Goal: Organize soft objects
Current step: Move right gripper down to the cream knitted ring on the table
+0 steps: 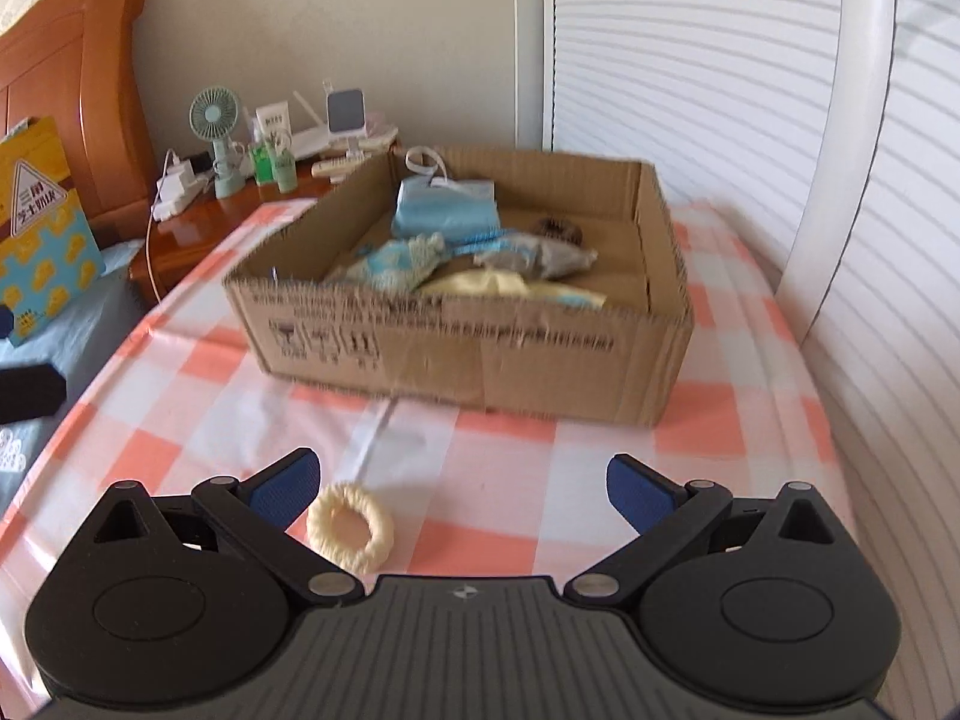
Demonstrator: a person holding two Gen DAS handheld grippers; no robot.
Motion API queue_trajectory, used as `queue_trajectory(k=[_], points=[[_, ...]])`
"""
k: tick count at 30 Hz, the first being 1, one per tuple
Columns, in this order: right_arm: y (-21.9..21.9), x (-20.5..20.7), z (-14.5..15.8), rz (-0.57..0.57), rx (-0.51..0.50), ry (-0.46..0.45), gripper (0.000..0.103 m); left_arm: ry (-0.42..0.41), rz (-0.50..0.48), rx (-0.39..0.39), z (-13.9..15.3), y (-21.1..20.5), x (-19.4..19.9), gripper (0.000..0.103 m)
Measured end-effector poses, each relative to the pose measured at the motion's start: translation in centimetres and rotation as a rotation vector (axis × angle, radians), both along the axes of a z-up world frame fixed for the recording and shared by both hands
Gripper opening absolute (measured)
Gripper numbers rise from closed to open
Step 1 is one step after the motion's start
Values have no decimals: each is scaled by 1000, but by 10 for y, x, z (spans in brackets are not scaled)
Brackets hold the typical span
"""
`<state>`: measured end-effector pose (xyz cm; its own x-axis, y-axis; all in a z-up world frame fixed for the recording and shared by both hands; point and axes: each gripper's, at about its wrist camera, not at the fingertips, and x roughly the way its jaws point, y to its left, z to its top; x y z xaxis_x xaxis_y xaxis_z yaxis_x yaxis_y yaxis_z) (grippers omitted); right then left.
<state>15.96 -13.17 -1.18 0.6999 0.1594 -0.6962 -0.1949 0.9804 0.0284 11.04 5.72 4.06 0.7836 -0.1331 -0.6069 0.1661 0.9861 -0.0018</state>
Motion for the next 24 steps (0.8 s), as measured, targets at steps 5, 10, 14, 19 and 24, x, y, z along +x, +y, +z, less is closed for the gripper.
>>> queue_trajectory(k=[5,10,14,19,24], points=[[9,-1,-21,8,23,56,103,13,10,-2,-4,3,4,102],[26,3,-37,39,-11,79,103,32,12,4,-9,3,9,102],[37,6,-47,54,-59,76,103,47,14,5,-13,3,14,102],[38,11,-54,37,-91,74,103,63,12,3,-16,2,18,102],[25,14,-56,5,-68,71,103,73,2,3,-19,-1,20,102]])
